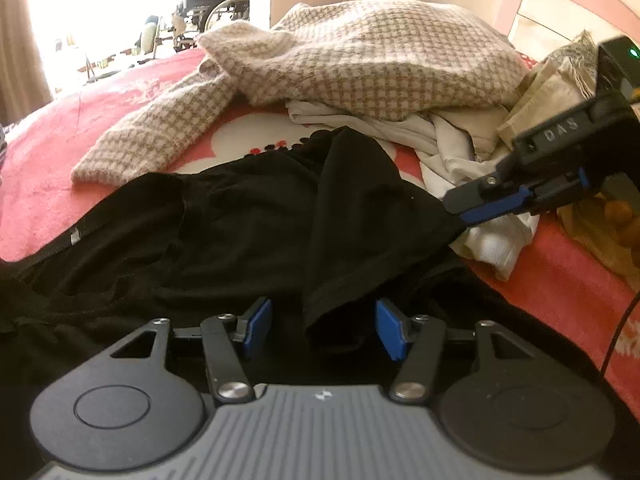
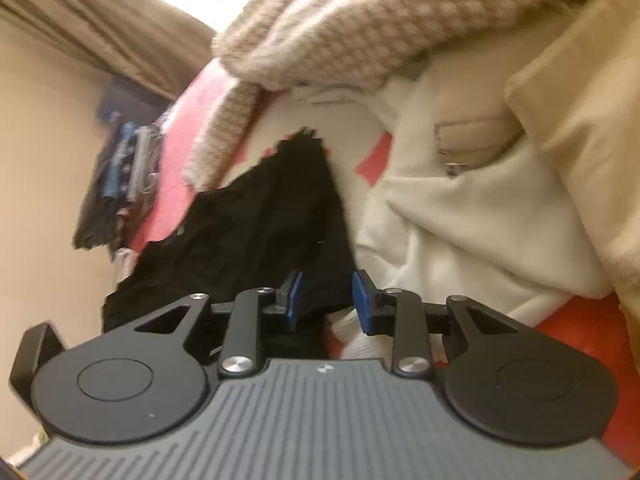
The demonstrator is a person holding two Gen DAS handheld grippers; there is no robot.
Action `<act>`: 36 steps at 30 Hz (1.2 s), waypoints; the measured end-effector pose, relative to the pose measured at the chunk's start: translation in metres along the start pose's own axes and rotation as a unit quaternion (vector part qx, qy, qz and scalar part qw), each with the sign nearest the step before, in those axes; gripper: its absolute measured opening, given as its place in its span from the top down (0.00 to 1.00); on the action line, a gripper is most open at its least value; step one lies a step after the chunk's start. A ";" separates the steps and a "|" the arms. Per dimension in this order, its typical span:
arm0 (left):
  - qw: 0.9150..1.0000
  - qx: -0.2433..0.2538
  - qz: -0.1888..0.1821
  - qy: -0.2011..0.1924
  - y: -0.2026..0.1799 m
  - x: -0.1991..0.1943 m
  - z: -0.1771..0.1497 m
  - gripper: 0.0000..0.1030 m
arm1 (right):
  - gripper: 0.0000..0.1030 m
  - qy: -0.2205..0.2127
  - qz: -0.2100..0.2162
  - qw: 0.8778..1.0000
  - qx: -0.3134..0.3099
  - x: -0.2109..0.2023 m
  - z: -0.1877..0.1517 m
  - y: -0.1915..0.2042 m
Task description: Fold clothes
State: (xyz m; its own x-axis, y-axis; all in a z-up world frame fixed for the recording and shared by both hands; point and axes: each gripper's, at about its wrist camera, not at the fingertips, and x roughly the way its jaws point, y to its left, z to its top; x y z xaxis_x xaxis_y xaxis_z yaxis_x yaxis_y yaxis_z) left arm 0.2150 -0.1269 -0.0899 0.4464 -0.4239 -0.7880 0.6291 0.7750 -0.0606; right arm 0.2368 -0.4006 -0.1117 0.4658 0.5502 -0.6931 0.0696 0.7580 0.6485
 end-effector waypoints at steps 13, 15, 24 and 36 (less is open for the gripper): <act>0.999 0.031 0.012 -0.023 -0.008 0.002 -0.008 0.46 | 0.76 0.005 -0.027 0.999 0.018 0.005 0.006 -0.007; 0.999 0.044 0.017 -0.027 -0.012 0.002 -0.010 0.47 | 0.75 0.011 -0.028 0.999 0.011 0.011 0.006 -0.004; 0.997 0.066 0.019 -0.037 -0.018 0.002 -0.013 0.57 | 0.98 -0.012 -0.015 1.000 -0.018 0.006 0.007 0.001; 0.999 -0.023 -0.028 -0.022 0.001 0.002 -0.007 0.69 | 0.98 -0.063 0.049 0.990 -0.117 0.007 0.045 0.066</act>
State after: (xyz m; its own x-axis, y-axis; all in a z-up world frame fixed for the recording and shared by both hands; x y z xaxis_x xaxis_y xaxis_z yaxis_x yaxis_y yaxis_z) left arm 0.2125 -0.1237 -0.0958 0.4402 -0.4868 -0.7545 0.6244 0.7698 -0.1323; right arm 0.2839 -0.3627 -0.0596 0.5680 0.5880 -0.5759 -0.1810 0.7718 0.6096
